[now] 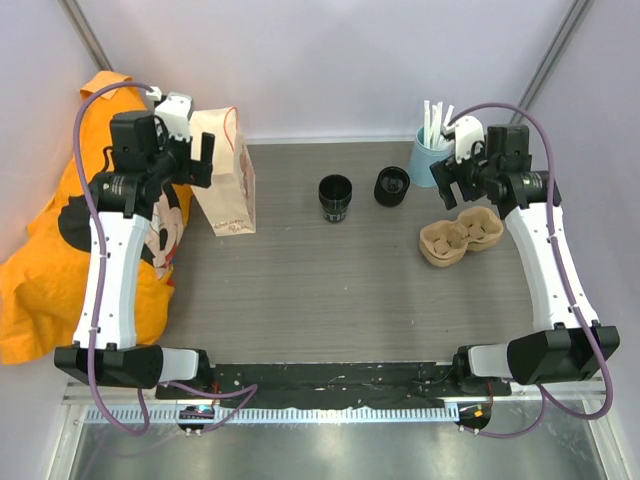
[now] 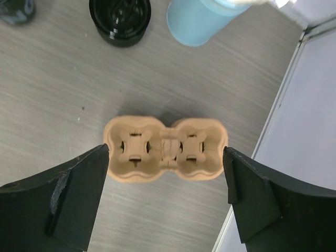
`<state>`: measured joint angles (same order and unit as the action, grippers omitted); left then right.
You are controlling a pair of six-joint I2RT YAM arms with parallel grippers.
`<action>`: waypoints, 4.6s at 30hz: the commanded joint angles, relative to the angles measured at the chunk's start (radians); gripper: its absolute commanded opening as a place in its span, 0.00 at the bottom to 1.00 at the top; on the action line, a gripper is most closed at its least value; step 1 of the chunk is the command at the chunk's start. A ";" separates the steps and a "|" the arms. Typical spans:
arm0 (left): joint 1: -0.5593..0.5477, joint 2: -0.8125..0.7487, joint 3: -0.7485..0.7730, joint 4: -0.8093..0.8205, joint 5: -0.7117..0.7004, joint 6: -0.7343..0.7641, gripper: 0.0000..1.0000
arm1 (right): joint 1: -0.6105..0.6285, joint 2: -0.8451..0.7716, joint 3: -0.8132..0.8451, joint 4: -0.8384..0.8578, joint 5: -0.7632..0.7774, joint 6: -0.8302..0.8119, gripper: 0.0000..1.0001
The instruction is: Pack the takeout coffee
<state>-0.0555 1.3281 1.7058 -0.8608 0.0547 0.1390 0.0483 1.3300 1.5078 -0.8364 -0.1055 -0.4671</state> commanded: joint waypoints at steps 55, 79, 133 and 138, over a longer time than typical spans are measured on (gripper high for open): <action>0.019 -0.038 -0.104 -0.009 0.097 -0.013 0.99 | -0.174 0.227 -0.336 0.200 -0.054 -0.133 0.56; 0.040 -0.047 -0.121 -0.001 0.132 -0.032 0.99 | -0.180 0.271 -0.354 0.249 -0.043 -0.127 0.36; 0.051 0.039 0.005 -0.012 -0.202 -0.044 1.00 | -0.179 0.028 0.113 -0.004 -0.301 -0.068 0.32; 0.080 0.115 0.038 0.006 -0.210 -0.055 0.99 | -0.179 0.032 0.184 -0.035 -0.341 -0.054 0.32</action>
<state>-0.0109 1.4048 1.7180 -0.9176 -0.1234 0.1081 -0.1265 1.3785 1.6085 -0.8574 -0.3836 -0.5434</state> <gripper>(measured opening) 0.996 0.323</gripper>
